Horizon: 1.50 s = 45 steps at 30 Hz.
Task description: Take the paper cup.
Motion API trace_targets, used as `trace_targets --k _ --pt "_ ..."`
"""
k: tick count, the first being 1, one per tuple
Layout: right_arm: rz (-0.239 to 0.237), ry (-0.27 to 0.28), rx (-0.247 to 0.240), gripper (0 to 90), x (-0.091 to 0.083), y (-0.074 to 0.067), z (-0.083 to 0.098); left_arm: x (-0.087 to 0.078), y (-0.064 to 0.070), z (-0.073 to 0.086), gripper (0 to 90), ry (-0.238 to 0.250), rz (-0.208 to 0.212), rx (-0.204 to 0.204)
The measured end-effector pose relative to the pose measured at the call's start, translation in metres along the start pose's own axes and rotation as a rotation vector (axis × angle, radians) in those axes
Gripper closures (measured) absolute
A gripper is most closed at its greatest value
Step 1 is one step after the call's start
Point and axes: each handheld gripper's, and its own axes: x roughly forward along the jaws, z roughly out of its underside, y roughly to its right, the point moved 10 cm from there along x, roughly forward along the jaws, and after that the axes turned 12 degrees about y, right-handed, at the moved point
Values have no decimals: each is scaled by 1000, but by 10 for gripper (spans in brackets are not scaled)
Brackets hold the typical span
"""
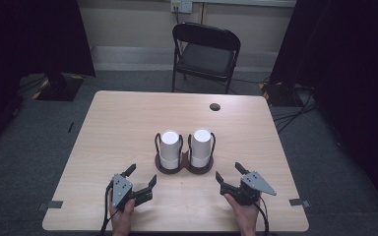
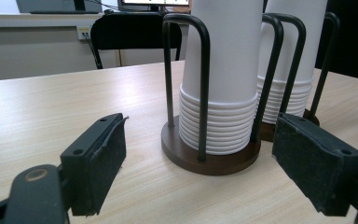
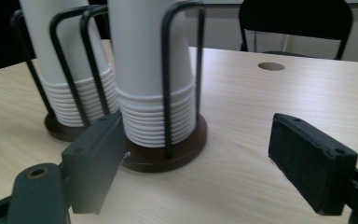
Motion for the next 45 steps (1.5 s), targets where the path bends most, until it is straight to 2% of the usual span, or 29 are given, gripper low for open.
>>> trace_targets --k 2,6,9,10,11,12,15,20,21,22,29,34,37,45 --pt "-21 2 -12 160 3 -6 -2 0 -1 0 173 2 -3 -5" --pt "-19 9 -24 134 8 -12 -11 0 -1 0 174 3 -3 -5" --pt "-25 24 -3 143 10 -13 -16 0 0 0 173 1 -1 -5" --pt "-34 53 25 132 12 -14 -23 0 0 0 173 2 -2 -5" --pt "-34 53 25 132 12 -14 -23 0 -1 0 173 3 -2 -7" --pt "-37 54 8 130 14 -15 -27 0 0 0 173 4 -2 -5" --pt "-47 53 -4 135 17 -17 -34 0 0 0 173 -1 -2 5" --pt "-72 73 -16 166 24 -20 -47 0 0 0 173 3 -3 -1" --pt "-72 73 -16 166 24 -20 -47 0 0 0 173 3 -3 -1" --pt "-95 74 -17 189 26 -23 -52 0 0 0 173 2 -2 -1" --pt "-116 63 -26 198 37 -25 -61 0 0 0 173 1 -3 -2" --pt "-149 51 -22 258 48 -27 -69 0 0 0 173 2 -3 -1" --pt "-161 41 -36 262 54 -29 -71 0 0 0 173 3 -3 1" --pt "-162 53 -40 249 72 -30 -84 0 0 0 173 5 0 0"
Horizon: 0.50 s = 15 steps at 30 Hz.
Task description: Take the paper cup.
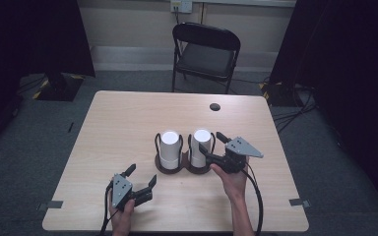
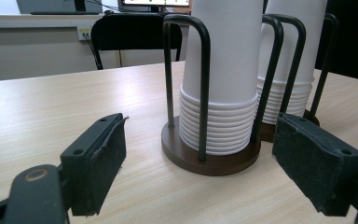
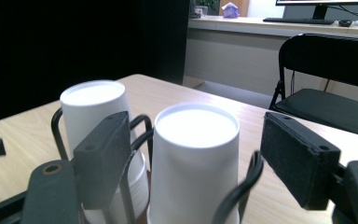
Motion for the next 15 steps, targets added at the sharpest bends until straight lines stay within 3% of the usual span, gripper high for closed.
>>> trace_targets --k 2,15 --pt "-2 -4 14 255 5 1 1 -1 1 -1 170 8 16 5" --pt "-18 -39 17 214 32 2 5 -1 2 -1 168 10 18 6"
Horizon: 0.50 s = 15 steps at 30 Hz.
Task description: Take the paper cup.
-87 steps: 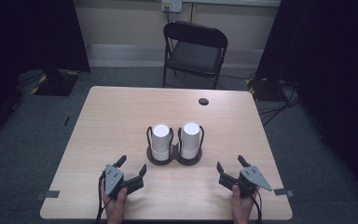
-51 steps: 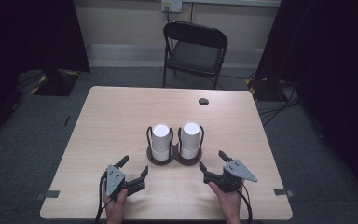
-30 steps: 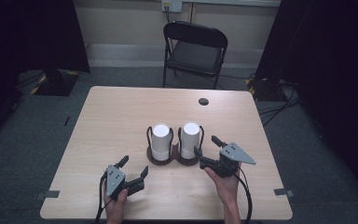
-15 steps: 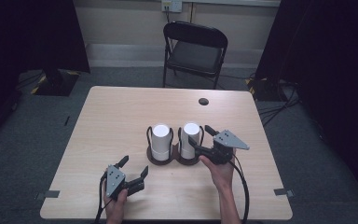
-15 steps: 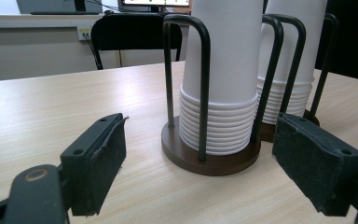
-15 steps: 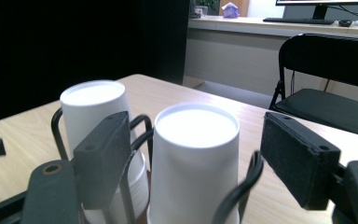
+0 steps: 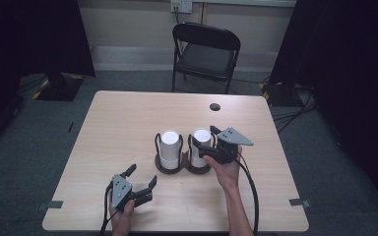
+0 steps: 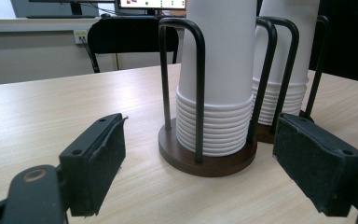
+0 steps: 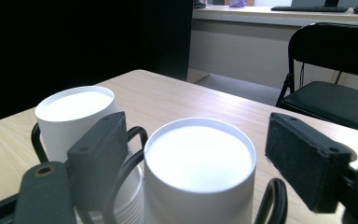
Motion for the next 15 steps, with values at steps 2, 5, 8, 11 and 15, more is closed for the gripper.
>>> trace_targets --k 2,5,8,11,15 --pt "3 -5 2 226 2 1 2 0 0 0 168 1 -2 -2" --pt "1 -15 9 240 5 3 7 0 0 0 168 1 -2 -2" --pt "-7 -19 9 258 8 1 9 0 0 0 168 2 -2 -3" --pt "-4 -22 6 278 9 2 11 0 0 0 168 2 -3 -3" --pt "-5 -30 11 293 11 2 13 0 -1 0 168 1 -3 -3"
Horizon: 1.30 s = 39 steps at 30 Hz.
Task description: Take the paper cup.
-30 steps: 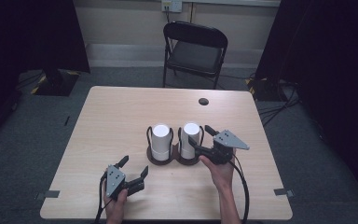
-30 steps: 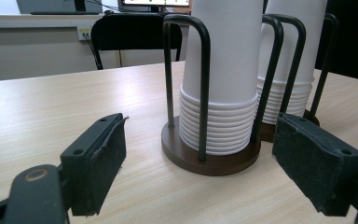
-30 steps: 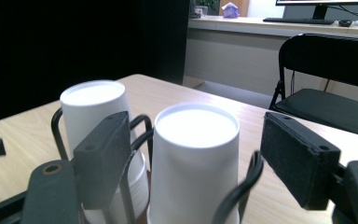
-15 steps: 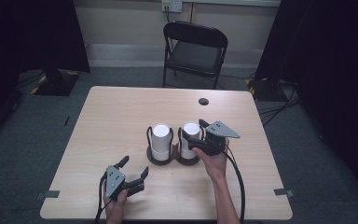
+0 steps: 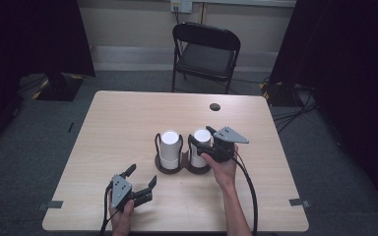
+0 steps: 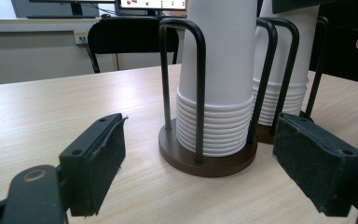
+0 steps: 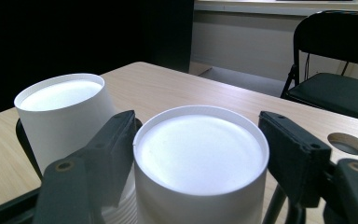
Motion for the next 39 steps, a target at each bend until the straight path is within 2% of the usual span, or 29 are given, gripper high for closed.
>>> trace_targets --k 5,6,12,15,23,26,30,35,39 --pt "-8 -9 2 300 1 -1 2 0 0 0 170 -5 15 -10" --pt "-1 -14 -16 311 1 -2 3 1 0 1 170 -7 22 -22" --pt "3 -23 -26 336 1 -1 4 1 0 1 172 -7 23 -22" --pt "11 -17 -15 338 1 0 3 1 1 1 245 -11 31 -17" --pt "10 -2 -19 341 -2 0 -3 1 2 1 237 -14 44 -12" --pt "8 1 -9 341 -3 1 -5 2 5 2 246 -28 71 -2" --pt "15 7 13 342 -2 0 -11 3 7 3 222 -38 87 9" --pt "11 12 8 343 -2 -3 -18 2 5 2 178 -27 69 -6" --pt "9 16 16 343 -3 -3 -22 2 6 2 178 -32 70 12"
